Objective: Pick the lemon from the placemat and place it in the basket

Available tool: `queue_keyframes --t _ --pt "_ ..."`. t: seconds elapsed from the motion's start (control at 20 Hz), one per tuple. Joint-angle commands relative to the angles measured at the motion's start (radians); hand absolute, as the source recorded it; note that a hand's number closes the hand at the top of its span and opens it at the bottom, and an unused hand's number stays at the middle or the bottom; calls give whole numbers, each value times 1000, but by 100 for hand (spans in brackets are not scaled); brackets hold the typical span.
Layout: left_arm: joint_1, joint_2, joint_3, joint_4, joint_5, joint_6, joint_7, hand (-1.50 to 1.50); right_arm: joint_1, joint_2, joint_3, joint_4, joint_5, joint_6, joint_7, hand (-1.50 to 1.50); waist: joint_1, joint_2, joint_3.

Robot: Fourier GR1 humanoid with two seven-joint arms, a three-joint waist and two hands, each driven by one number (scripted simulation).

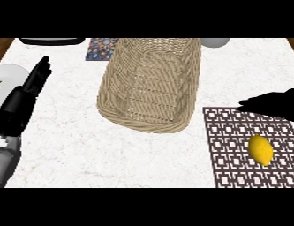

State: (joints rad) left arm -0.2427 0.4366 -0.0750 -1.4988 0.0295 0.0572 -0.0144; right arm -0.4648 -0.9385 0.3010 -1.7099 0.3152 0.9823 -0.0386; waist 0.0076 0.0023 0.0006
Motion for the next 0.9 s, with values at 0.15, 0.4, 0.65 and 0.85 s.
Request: queue_keyframes --t 0.15,0.4,0.65,0.85 --pt "-26 -22 30 50 -19 -25 -31 0 49 89 139 89 241 -85 -91 -150 -1 1 0" --pt "37 -19 44 -86 -27 -37 51 0 70 63 149 197 360 -159 -247 -150 1 -2 0" --pt "46 -66 42 -8 -67 -37 -22 0 112 68 142 298 458 -296 -368 -150 -5 -1 0" --pt "22 -36 110 18 -43 -95 -30 0 100 109 95 278 469 -236 -364 -150 -7 -2 -1"
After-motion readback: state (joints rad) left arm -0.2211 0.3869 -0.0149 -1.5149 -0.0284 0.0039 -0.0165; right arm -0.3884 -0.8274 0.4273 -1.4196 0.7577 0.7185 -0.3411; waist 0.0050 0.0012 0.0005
